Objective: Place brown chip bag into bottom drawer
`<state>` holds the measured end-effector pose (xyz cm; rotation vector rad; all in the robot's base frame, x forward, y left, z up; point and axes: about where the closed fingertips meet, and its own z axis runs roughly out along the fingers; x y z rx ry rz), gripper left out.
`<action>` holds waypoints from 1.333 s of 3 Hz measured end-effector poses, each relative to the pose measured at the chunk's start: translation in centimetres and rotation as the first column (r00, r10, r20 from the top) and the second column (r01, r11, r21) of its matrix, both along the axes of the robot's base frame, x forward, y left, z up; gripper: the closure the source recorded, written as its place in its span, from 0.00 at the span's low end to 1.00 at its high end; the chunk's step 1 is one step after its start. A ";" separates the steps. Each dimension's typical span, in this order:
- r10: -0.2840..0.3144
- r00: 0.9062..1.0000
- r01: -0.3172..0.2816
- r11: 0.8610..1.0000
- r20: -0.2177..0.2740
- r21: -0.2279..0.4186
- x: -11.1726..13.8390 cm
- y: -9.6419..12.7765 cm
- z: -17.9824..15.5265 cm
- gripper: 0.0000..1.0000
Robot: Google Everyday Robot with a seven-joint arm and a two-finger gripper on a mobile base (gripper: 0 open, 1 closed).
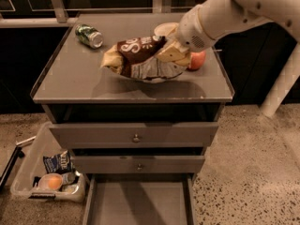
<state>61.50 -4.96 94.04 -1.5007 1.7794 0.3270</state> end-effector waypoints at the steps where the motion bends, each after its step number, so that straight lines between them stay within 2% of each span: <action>1: -0.020 0.999 0.021 1.000 0.041 -0.018 -3.5 -2.7 0.7 1.00; 2: -0.025 0.998 0.029 0.998 0.064 -0.061 -7.5 -4.7 0.6 1.00; 3: -0.029 0.998 0.035 0.995 0.062 -0.097 -11.3 -6.2 -0.2 1.00; 4: -0.054 0.997 0.060 0.993 0.061 -0.102 -14.6 -7.3 -1.4 1.00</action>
Offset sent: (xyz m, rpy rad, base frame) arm -0.1224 -0.0775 0.0011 -0.1166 -0.0841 -0.0435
